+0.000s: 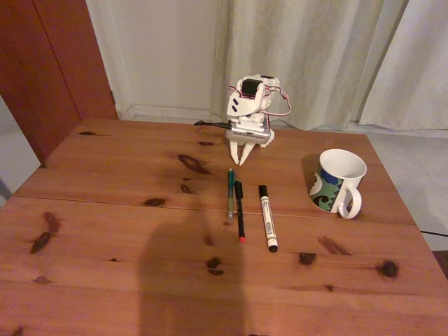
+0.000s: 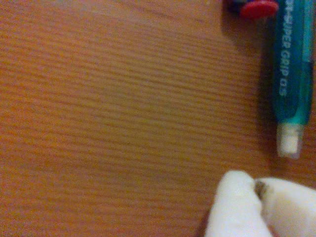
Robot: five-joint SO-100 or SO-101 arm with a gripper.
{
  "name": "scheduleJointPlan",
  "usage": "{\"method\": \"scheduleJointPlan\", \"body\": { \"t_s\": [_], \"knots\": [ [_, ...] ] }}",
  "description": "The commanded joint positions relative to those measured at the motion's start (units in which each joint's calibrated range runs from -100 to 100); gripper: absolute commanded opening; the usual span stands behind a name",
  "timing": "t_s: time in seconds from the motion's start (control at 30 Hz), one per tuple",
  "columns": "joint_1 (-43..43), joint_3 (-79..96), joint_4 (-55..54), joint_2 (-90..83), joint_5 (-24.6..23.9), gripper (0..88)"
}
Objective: Clean up the desk and place the pens and markers into the cup
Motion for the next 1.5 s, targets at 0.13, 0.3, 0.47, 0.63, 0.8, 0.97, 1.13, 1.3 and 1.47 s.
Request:
{"method": "scheduleJointPlan", "body": {
  "t_s": [0.13,0.3,0.47,0.63,0.8,0.97,1.13,1.3,1.47],
  "knots": [
    [-0.1,0.9,-0.2,-0.6,0.4,1.1],
    [-0.1,0.9,-0.2,-0.6,0.4,1.1],
    [-0.1,0.9,-0.2,-0.6,0.4,1.1],
    [-0.1,0.9,-0.2,-0.6,0.4,1.1],
    [-0.1,0.9,-0.2,-0.6,0.4,1.1],
    [0.4,0.9,-0.2,-0.6,0.4,1.1],
    [0.4,0.9,-0.2,-0.6,0.4,1.1],
    [-0.2,0.9,-0.2,-0.6,0.4,0.8],
    [-0.2,0.9,-0.2,-0.6,0.5,1.1]
  ]
}}
